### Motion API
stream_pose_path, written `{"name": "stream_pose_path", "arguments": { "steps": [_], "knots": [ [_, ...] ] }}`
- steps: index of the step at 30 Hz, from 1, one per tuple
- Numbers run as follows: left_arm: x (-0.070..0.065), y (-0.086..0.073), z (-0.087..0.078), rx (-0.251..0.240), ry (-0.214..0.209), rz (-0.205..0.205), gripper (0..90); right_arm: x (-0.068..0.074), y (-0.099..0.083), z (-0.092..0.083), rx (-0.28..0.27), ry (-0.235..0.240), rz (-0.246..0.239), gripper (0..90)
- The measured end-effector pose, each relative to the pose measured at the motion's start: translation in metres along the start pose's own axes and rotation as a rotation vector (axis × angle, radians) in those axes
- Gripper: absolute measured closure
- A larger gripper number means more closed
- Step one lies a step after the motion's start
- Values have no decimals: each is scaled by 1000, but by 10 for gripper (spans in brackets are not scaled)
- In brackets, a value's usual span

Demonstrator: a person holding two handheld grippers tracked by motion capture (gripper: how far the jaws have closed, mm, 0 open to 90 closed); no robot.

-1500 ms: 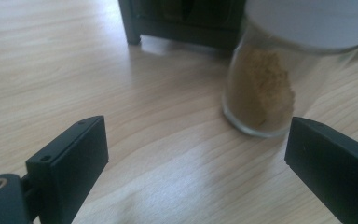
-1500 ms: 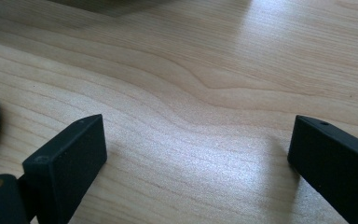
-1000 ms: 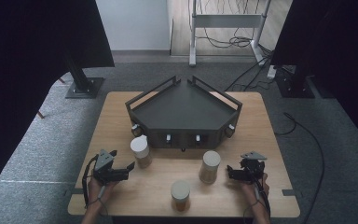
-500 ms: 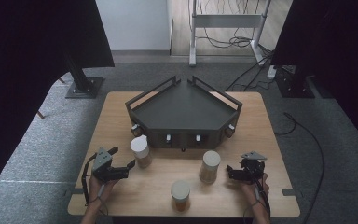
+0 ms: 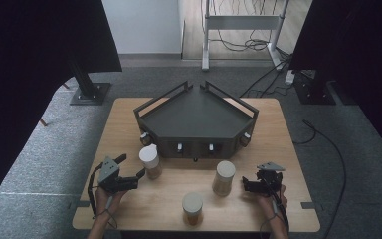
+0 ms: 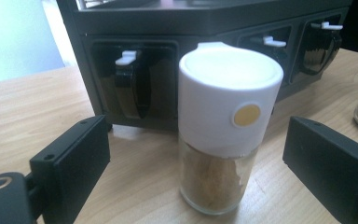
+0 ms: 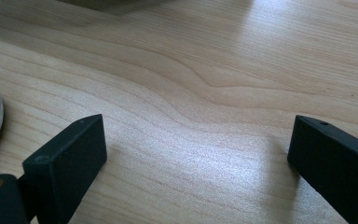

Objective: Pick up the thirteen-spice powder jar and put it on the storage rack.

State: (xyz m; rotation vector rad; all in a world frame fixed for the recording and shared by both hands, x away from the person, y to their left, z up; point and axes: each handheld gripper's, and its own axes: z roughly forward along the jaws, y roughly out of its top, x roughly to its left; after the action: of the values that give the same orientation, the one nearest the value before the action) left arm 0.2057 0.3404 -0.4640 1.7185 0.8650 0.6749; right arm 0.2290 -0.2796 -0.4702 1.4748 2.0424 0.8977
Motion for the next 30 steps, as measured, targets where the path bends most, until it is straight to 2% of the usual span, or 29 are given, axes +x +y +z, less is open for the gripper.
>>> {"name": "stream_pose_path", "arguments": {
  "steps": [16,30],
  "knots": [
    [-3,5,12,-5,0,0,70,0,0,0,0,1,0,38],
    [1,8,21,3,-16,-3,70,0,-1,-1,0,1,0,38]
  ]
}}
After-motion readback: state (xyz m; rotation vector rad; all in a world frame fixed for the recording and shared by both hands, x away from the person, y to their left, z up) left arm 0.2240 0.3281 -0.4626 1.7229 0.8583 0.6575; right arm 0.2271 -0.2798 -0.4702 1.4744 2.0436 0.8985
